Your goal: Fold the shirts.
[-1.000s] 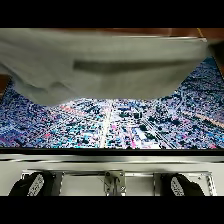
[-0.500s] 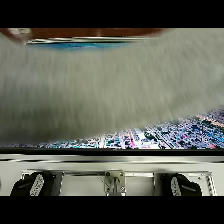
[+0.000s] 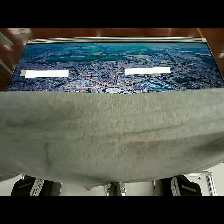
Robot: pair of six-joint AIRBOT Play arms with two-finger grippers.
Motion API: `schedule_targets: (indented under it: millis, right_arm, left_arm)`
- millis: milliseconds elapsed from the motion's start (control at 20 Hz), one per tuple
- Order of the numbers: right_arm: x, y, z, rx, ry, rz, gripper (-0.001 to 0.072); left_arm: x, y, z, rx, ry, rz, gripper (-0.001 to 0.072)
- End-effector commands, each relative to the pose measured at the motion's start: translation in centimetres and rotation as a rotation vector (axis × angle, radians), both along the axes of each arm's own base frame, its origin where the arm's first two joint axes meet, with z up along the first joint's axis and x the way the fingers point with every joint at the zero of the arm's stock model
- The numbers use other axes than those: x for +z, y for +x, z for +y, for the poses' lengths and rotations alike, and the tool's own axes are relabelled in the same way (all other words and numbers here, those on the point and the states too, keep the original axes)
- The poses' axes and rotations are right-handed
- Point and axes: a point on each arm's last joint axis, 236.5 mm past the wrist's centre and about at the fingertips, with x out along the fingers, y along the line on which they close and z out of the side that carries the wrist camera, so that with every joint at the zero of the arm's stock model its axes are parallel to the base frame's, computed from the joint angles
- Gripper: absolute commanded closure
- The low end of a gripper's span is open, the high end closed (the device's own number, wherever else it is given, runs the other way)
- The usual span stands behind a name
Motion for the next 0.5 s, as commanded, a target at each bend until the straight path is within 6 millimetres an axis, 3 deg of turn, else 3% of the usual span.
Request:
schedule_targets:
  millis: [0, 150, 250, 350, 450]
  right_arm:
    - [-7.6, 0.7, -2.1, -0.062, 0.062, 0.359, 0.0645]
    - [-14.7, 4.5, -3.2, -0.048, 0.144, 0.623, 0.0645]
    - [-20.4, 8.4, -3.3, -0.005, 0.22, 0.752, 0.0645]
    - [-24.8, 14.4, -2.9, 0.05, 0.318, 0.739, 0.0645]
    - [-27.2, 21.2, -3.4, 0.075, 0.405, 0.633, 0.0645]
  left_arm:
    - [-7.2, 3.5, 1.3, -0.004, -0.06, 0.269, 0.0673]
    - [-16.2, 8.4, 3.2, -0.02, -0.121, 0.517, 0.0673]
    - [-22.1, 12.2, 4.5, -0.025, -0.166, 0.62, 0.0673]
    - [-26.4, 16.8, 5.1, -0.039, -0.269, 0.638, 0.0672]
    - [-28.5, 21.8, 4.4, -0.117, -0.314, 0.594, 0.0672]
